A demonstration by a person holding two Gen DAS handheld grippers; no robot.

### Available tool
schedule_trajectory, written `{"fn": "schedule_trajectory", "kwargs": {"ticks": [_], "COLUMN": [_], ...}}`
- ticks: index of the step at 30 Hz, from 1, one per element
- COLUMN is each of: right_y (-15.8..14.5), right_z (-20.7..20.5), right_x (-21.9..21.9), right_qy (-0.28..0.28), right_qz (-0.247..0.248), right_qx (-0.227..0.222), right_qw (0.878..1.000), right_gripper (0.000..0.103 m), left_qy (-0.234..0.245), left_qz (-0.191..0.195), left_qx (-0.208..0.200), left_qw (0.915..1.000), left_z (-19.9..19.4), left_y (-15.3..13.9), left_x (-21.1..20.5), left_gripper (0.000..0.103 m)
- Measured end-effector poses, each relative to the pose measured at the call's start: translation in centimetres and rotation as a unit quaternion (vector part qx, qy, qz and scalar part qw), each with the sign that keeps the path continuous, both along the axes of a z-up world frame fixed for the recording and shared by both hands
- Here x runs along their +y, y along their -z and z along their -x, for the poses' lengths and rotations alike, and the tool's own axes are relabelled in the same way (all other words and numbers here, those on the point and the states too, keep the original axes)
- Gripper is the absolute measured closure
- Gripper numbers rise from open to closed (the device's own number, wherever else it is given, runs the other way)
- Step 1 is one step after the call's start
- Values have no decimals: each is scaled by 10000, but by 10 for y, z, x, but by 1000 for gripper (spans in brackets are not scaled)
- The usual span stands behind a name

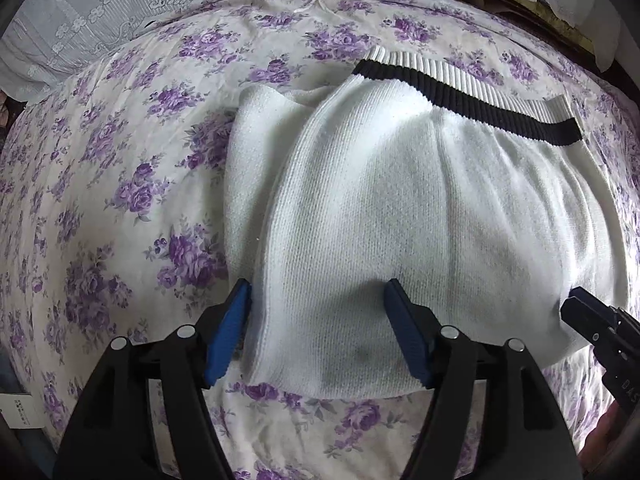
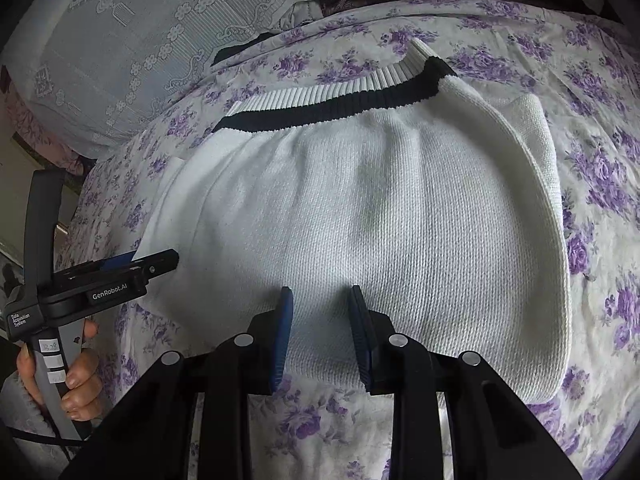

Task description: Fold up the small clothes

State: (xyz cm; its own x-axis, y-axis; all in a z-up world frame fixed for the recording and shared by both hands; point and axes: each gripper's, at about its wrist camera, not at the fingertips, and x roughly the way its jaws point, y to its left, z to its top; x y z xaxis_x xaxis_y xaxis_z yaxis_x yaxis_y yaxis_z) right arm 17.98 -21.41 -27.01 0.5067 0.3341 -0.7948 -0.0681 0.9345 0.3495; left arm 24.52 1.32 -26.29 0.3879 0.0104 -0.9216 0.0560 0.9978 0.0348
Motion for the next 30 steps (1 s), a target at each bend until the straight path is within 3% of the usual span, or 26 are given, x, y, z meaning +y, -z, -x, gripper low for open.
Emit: {"fn": "schedule_trajectory", "kwargs": {"ticks": [4, 10, 16, 22, 26, 28, 29, 30], "right_y": [-14, -33, -38, -13, -7, -12, -15, -18], "right_z": [-2, -21, -50, -65, -64, -60, -53, -45], "right_x": [-4, -13, -17, -23, -24, -22, -20, -17], "right_qy": [51, 207, 369, 531, 557, 602, 712, 898], "right_qz": [-56, -87, -91, -118, -201, -433, -628, -886], "right_qx": [-114, -414, -547, -233, -275, -411, -573, -744], "right_qw": [9999, 9989, 9978, 9982, 9979, 9964, 9938, 9892], "right_gripper": [74, 74, 74, 74, 73, 49, 24, 15], "left_qy": [-26, 257, 329, 304, 338, 321, 311, 285], "left_qz": [252, 151, 50, -50, -136, -102, -51, 19], "left_qx": [-168, -482, -395, -149, -165, -152, -152, -144], "left_qw": [9995, 9984, 9987, 9994, 9992, 9993, 9994, 9995], "left_z": [4, -5, -21, -29, -29, -29, -30, -30], "left_y": [-21, -44, -33, -8, -4, -5, -6, -7], "left_x": [2, -18, -30, -32, -33, -32, -32, -31], "left_gripper": [39, 39, 39, 39, 37, 37, 38, 38]}}
